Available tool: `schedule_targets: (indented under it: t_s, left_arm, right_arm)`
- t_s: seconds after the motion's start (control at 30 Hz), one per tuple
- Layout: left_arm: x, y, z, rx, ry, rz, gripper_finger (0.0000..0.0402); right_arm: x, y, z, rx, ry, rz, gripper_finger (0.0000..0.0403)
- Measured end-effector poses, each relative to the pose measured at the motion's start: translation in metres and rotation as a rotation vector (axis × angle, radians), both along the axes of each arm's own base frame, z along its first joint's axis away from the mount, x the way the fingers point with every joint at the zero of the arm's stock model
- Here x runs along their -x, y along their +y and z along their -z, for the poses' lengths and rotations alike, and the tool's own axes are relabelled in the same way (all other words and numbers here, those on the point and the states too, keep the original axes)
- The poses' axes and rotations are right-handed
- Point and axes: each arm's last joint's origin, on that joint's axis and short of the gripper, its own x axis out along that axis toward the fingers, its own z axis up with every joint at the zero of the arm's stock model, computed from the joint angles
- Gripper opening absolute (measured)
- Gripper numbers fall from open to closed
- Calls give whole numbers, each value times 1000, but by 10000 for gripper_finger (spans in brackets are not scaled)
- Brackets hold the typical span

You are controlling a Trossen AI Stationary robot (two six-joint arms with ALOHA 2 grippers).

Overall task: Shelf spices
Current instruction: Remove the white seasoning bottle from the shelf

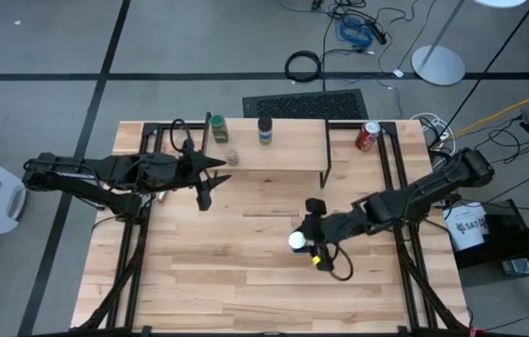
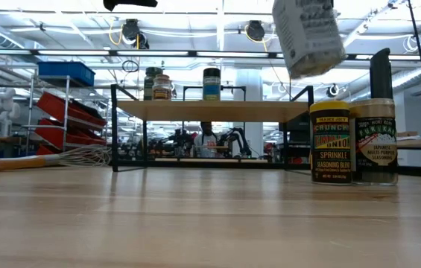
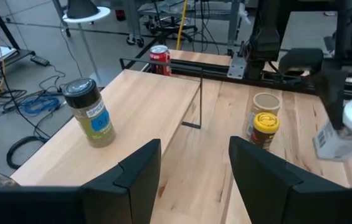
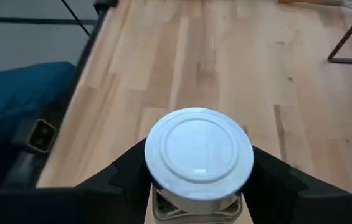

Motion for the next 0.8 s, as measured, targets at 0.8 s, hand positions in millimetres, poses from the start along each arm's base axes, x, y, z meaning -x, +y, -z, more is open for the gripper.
schedule_targets:
  t_s: [0.8]
  left_arm:
    - [1,-12,0,1,-1,57,198]
  right_arm:
    - [-41,-15,67,182,187,106,193]
